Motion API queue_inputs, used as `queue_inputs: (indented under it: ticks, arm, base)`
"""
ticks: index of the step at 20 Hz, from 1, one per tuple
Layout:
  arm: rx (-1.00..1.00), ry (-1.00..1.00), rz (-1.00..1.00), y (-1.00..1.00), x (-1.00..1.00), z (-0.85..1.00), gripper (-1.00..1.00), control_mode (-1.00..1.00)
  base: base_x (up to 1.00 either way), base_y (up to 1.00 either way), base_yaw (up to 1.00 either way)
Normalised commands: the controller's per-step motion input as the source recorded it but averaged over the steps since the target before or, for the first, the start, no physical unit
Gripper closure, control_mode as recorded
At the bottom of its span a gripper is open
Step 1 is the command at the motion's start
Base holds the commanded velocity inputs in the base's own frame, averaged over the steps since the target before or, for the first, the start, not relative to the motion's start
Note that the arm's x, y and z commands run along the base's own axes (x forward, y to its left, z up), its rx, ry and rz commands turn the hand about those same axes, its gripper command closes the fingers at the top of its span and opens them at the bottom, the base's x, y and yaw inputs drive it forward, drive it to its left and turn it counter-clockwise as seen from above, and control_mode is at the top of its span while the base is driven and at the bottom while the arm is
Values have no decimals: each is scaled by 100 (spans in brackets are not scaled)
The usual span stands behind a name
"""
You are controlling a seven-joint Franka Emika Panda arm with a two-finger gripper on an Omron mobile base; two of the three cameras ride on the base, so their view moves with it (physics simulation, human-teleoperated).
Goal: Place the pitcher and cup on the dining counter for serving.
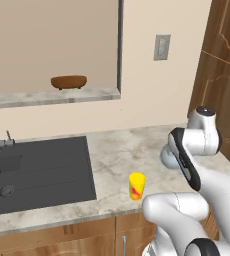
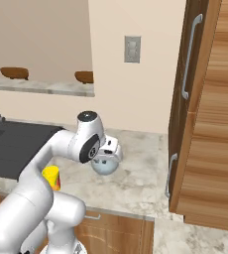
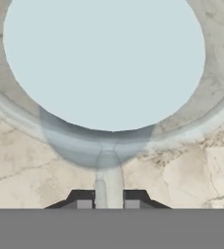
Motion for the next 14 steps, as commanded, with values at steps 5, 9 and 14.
queue_inputs:
  ticks: [5, 9, 14]
  arm:
    - [0, -36, 0, 3, -36, 76, 100, -100]
    - [0, -30, 0, 15, -34, 98, 100, -100]
    - [0, -16, 0, 10, -28, 100, 100, -100]
  base:
    - [0, 0, 0]
    - [0, 0, 0]
    - [0, 0, 0]
